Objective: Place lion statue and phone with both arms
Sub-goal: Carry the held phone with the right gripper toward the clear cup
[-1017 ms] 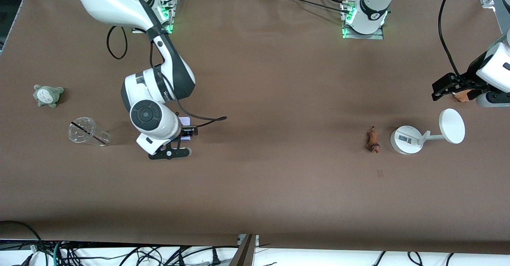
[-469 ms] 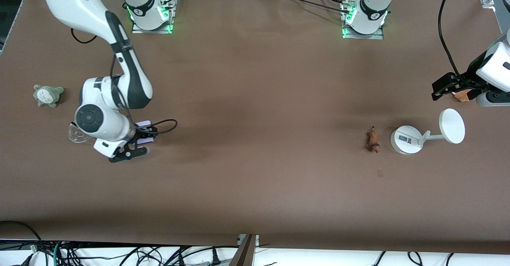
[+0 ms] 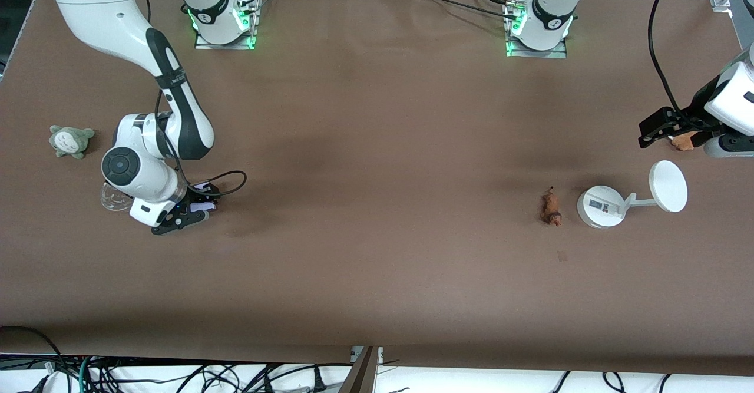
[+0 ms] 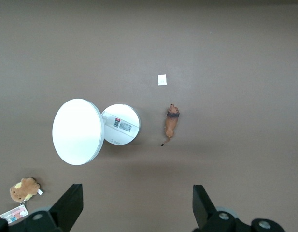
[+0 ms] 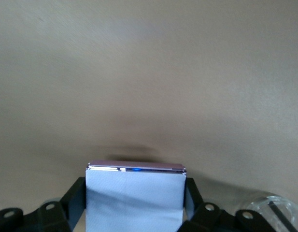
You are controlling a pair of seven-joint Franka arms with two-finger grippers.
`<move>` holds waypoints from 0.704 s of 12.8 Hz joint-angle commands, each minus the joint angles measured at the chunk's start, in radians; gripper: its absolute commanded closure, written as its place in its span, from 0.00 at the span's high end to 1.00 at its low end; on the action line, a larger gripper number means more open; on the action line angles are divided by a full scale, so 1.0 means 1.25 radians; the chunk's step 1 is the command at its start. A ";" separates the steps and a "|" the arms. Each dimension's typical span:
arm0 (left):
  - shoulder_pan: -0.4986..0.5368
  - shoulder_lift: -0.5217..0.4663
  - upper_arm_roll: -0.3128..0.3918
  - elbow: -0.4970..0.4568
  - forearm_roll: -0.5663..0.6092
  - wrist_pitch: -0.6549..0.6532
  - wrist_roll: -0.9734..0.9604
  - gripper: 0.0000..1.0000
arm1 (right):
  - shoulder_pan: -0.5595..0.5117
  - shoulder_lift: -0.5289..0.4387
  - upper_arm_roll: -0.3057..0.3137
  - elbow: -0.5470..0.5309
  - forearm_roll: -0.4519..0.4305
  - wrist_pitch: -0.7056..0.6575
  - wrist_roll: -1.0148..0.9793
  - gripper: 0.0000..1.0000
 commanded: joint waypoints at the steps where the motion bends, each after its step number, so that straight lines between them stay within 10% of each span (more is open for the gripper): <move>1: 0.005 -0.012 0.000 0.000 -0.017 -0.009 0.014 1.00 | -0.031 -0.013 0.010 -0.050 0.014 0.060 -0.055 0.14; 6: -0.005 -0.009 0.000 0.001 -0.016 -0.015 0.015 1.00 | -0.047 0.008 0.010 -0.050 0.014 0.093 -0.064 0.25; 8: -0.005 -0.010 -0.001 0.001 -0.016 -0.015 0.014 1.00 | -0.054 0.010 0.010 -0.048 0.014 0.093 -0.063 0.99; 9: -0.006 -0.009 -0.001 0.001 -0.016 -0.015 0.014 1.00 | -0.057 0.007 0.010 -0.047 0.014 0.092 -0.063 1.00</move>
